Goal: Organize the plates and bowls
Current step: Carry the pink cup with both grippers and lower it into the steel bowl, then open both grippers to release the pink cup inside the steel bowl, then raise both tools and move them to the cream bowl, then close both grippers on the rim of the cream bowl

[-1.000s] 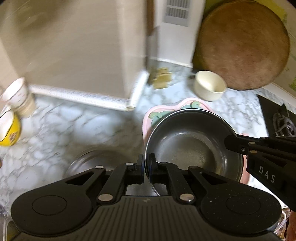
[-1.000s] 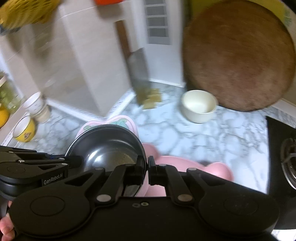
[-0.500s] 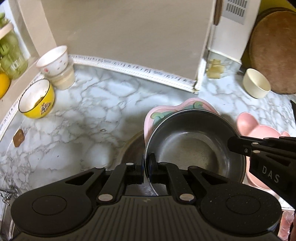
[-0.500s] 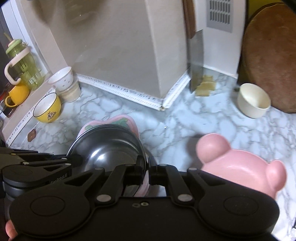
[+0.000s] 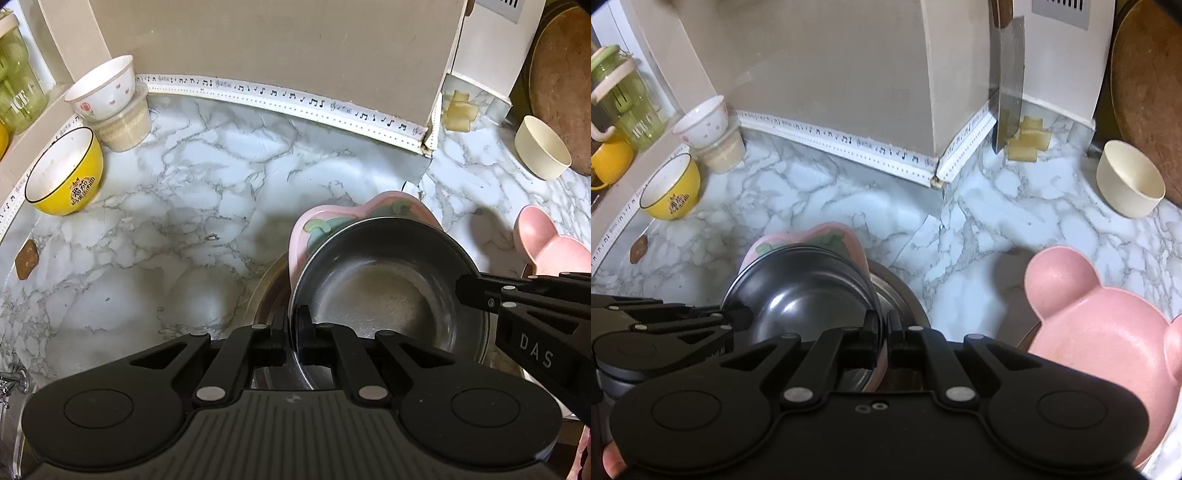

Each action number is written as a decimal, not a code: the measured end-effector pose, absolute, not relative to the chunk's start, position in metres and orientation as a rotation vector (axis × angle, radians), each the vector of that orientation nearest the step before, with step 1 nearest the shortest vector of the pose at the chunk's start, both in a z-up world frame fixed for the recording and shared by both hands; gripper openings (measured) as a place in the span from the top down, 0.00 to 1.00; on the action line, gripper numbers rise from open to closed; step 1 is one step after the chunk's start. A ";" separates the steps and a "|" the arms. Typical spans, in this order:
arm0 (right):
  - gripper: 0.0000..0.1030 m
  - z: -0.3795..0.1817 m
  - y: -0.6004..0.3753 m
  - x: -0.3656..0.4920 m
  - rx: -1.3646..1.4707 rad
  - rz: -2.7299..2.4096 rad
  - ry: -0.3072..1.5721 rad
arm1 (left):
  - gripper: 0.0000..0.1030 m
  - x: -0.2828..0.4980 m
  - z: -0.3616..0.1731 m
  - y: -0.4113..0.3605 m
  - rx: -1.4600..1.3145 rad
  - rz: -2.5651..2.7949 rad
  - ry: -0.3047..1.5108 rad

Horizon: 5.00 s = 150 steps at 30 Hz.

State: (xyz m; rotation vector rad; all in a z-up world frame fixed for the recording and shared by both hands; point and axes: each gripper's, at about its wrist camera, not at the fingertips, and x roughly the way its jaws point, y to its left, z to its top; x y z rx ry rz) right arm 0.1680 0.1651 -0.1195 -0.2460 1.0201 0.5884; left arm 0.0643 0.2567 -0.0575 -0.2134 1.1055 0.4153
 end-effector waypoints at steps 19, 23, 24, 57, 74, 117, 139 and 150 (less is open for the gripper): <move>0.88 -0.129 0.165 0.173 -0.233 0.606 1.068 | 0.96 0.065 -0.070 0.260 -0.209 0.406 1.126; 0.83 -0.126 0.166 0.171 -0.237 0.610 1.058 | 0.96 0.063 -0.071 0.260 -0.216 0.397 1.129; 0.82 -0.125 0.165 0.171 -0.237 0.611 1.057 | 0.95 0.063 -0.071 0.261 -0.220 0.393 1.131; 0.32 -0.041 0.115 0.124 -0.213 0.748 0.855 | 0.69 0.013 0.017 0.213 -0.232 0.257 0.838; 0.08 0.007 0.010 0.164 -0.128 0.666 0.723 | 0.28 0.071 0.061 0.125 -0.130 0.156 0.688; 0.32 -0.116 -0.087 0.464 0.106 0.205 0.951 | 0.28 0.401 -0.074 0.061 -0.176 0.185 0.934; 0.90 -0.142 -0.060 0.470 0.051 0.253 0.989 | 0.89 0.428 -0.104 0.051 -0.137 0.174 1.030; 0.95 -0.143 -0.061 0.457 0.040 0.228 0.994 | 0.95 0.406 -0.105 0.044 -0.068 0.148 1.045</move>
